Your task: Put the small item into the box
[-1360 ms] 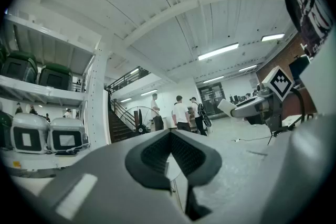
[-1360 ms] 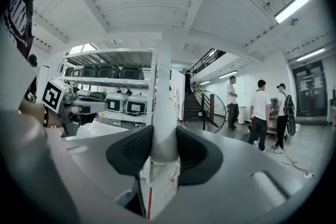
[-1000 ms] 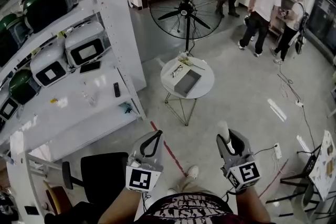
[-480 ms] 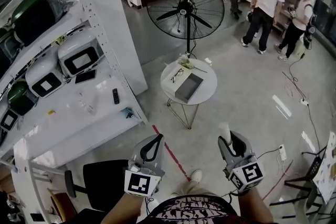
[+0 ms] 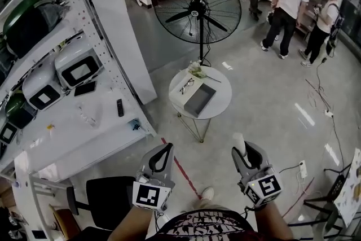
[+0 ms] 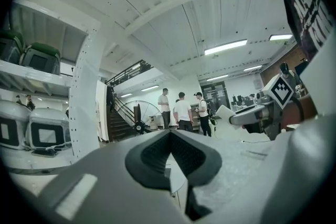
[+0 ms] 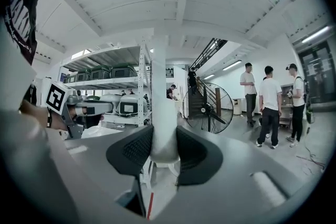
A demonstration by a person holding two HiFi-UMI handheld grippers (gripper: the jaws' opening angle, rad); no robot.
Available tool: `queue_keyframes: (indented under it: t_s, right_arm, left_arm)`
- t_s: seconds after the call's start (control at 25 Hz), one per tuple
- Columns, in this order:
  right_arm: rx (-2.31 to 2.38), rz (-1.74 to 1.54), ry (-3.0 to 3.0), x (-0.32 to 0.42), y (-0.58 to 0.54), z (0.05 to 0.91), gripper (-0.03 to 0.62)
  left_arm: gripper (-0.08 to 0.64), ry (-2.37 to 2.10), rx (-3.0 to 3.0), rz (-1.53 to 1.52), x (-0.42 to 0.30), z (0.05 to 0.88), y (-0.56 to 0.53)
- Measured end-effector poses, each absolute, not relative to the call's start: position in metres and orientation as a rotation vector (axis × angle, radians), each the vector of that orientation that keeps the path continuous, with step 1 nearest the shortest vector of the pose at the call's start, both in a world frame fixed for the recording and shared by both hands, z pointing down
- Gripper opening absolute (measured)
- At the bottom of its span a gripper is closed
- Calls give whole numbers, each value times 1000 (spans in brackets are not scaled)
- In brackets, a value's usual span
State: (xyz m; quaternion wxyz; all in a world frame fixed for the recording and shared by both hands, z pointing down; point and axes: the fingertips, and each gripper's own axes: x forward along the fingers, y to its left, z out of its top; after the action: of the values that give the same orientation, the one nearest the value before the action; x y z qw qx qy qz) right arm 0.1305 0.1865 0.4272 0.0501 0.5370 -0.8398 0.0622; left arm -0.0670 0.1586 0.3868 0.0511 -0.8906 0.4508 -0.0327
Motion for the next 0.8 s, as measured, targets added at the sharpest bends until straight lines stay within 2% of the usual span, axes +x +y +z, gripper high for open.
queue_keyframes:
  t_s: [0.8]
  right_arm:
    - [1549,278,-2665,187,123,440,161]
  left_arm:
    - [0,1561,-2606,-238,-39,394,113]
